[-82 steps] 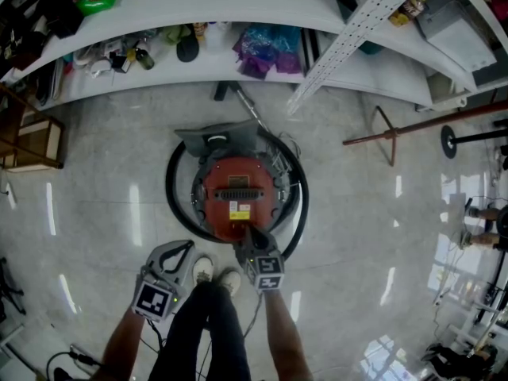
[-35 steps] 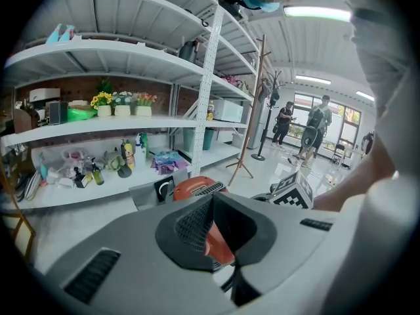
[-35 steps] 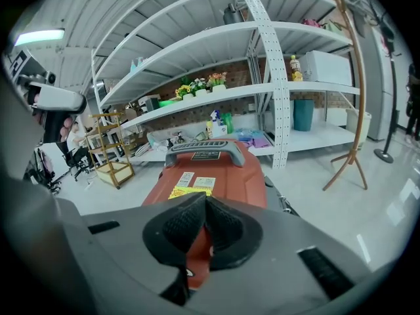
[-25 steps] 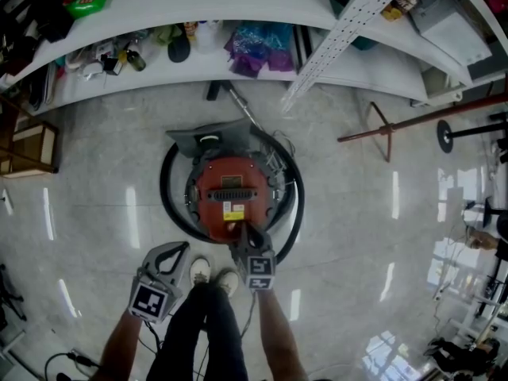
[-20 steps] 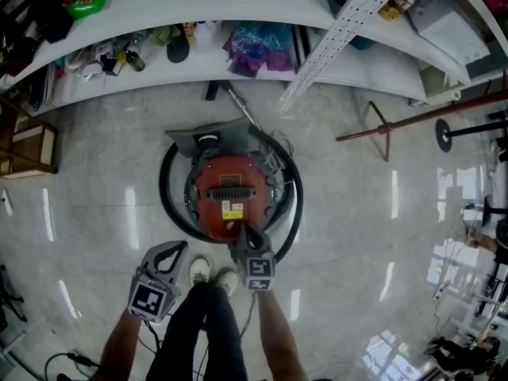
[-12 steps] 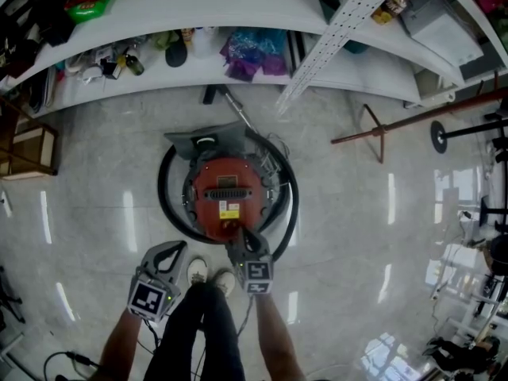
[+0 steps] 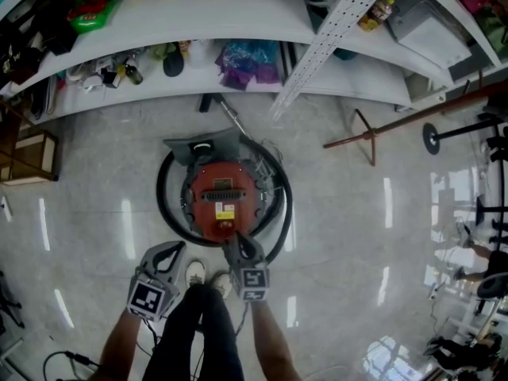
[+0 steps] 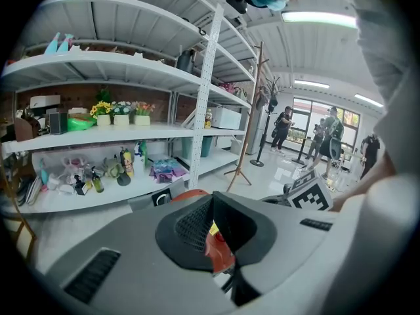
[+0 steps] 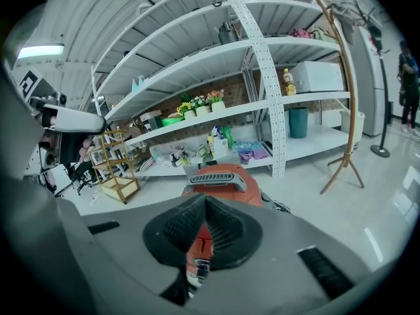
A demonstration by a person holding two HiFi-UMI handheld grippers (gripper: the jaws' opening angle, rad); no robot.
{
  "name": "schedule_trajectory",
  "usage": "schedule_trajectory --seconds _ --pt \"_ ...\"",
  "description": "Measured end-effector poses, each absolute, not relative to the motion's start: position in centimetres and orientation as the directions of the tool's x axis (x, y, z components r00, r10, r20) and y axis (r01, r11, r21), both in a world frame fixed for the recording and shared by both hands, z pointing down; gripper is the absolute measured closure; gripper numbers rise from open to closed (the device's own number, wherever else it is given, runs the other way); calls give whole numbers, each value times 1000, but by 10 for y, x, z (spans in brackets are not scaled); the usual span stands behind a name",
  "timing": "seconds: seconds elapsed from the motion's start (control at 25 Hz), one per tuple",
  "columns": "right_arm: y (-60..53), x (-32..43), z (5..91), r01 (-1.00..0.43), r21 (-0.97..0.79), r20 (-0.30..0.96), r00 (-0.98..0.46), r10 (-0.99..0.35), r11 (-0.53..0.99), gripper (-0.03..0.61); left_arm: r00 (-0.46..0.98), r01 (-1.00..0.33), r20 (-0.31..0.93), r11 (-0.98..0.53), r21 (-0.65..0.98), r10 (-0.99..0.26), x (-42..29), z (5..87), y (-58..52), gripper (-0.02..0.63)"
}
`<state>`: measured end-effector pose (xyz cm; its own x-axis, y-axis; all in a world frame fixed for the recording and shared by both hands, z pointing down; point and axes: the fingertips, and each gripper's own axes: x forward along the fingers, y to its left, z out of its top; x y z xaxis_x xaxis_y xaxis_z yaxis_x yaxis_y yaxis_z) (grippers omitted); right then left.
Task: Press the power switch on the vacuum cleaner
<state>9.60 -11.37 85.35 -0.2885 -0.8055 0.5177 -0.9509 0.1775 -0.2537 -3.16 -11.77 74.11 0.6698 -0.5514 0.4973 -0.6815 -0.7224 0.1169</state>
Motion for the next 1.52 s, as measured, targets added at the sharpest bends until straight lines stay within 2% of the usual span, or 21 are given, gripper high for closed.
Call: schedule_trajectory --seconds 0.56,0.96,1.52 --pt "-91 92 781 -948 -279 478 -275 -834 153 568 676 -681 472 -724 107 -566 -28 697 -108 607" --pt "-76 92 713 -943 -278 389 -284 -876 182 568 678 -681 457 -726 94 -576 -26 665 -98 607" --pt "-50 95 641 -945 -275 368 -272 -889 175 568 684 -673 433 -736 67 -587 -20 615 -88 607"
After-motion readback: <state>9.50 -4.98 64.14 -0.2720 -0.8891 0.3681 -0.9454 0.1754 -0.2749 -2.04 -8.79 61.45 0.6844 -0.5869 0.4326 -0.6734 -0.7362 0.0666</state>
